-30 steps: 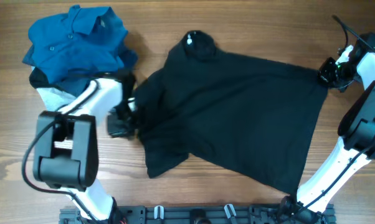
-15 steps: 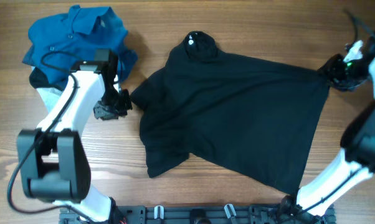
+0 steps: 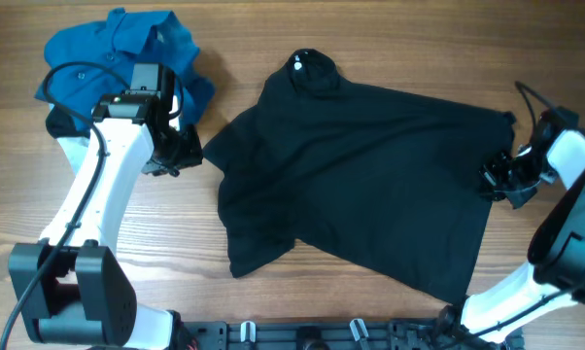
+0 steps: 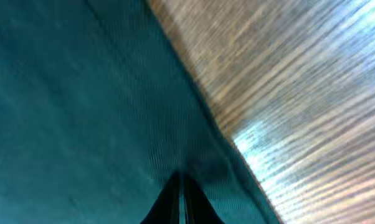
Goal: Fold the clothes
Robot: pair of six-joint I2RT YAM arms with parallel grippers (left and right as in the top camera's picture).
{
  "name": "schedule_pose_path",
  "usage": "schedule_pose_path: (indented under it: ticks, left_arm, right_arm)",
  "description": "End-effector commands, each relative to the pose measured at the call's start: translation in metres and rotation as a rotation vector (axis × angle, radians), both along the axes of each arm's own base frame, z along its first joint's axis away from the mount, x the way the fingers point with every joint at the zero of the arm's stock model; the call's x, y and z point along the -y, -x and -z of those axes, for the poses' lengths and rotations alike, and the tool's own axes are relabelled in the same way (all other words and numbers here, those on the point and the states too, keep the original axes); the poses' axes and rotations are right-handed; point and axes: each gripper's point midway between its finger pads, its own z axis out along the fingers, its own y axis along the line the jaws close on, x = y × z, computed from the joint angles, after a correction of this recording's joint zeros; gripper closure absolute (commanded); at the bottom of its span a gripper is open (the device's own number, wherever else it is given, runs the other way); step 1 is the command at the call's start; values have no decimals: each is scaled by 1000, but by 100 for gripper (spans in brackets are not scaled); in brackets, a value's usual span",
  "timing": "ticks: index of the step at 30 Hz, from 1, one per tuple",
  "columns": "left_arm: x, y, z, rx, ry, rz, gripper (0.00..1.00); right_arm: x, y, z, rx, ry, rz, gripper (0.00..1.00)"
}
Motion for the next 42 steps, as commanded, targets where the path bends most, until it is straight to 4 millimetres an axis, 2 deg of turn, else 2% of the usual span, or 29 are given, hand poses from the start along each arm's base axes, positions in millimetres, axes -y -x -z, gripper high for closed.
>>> schedule_pose_path:
  ticks: [1,3,4,5,9,10,12,13,15,16,17,18,20,22,23,25,27,29,30,31,33,35,37,42]
  left_arm:
    - [3,-5,-8,34,11,8,57]
    - [3,-5,-8,34,11,8,57]
    - [3,-5,-8,33,11,8,57]
    - [3,-5,-8,32,12,8,58]
    - [12,-4,-8,27,61,16,55]
    - [13,-5,-8,31,67,17,52]
    - [14,-8,-9,42,72,18,42]
    - [16,-10,-10,52,81,21,41]
    - [20,-14,-11,69,102,30,39]
    - [27,-17,-13,85,138,66,39]
    - [33,-19,-15,100,171,102,39]
    - [43,-23,-18,124,212,148,38]
    - [59,-33,-23,181,241,228,39]
    - [73,-44,-24,231,244,270,51]
    - [80,-49,-22,247,246,290,54]
    - [100,-58,-13,268,248,357,57]
    - [124,-62,6,263,246,446,57]
    - [153,-67,23,285,264,571,59]
    - [164,-72,28,306,268,599,64]
    - [183,-82,34,358,277,636,82]
    - [208,-94,38,431,292,679,95]
    - [230,-104,41,496,307,708,95]
    - [243,-114,51,523,314,726,94]
    - [252,-134,93,480,306,722,94]
  right_arm:
    - [7,32,30,-118,91,100,96]
    - [25,47,35,-172,201,141,96]
    - [46,52,35,-188,295,161,96]
    - [64,53,33,-184,355,187,96]
    - [116,44,12,-113,400,318,96]
    - [128,32,4,-52,378,325,96]
    - [131,10,-8,46,323,262,94]
    - [129,-8,-17,115,287,194,83]
    - [126,-27,-35,195,241,151,74]
    - [120,-41,-51,266,194,117,64]
    - [113,-53,-65,337,154,73,60]
    - [99,-69,-90,448,88,17,56]
    - [79,-78,-124,566,24,-32,50]
    - [63,-78,-151,632,-5,-60,48]
    - [56,-76,-162,651,-5,-88,47]
    - [37,-70,-181,679,-17,-141,46]
    - [18,-61,-194,671,-35,-165,46]
    - [0,-57,-200,659,-53,-194,46]
    - [-6,-56,-200,648,-64,-203,46]
    - [-18,-53,-197,624,-91,-219,46]
    - [-33,-53,-193,605,-115,-250,46]
    - [-47,-53,-186,580,-124,-285,46]
    - [-60,-51,-182,553,-131,-319,46]
    - [-78,-49,-179,519,-141,-368,47]
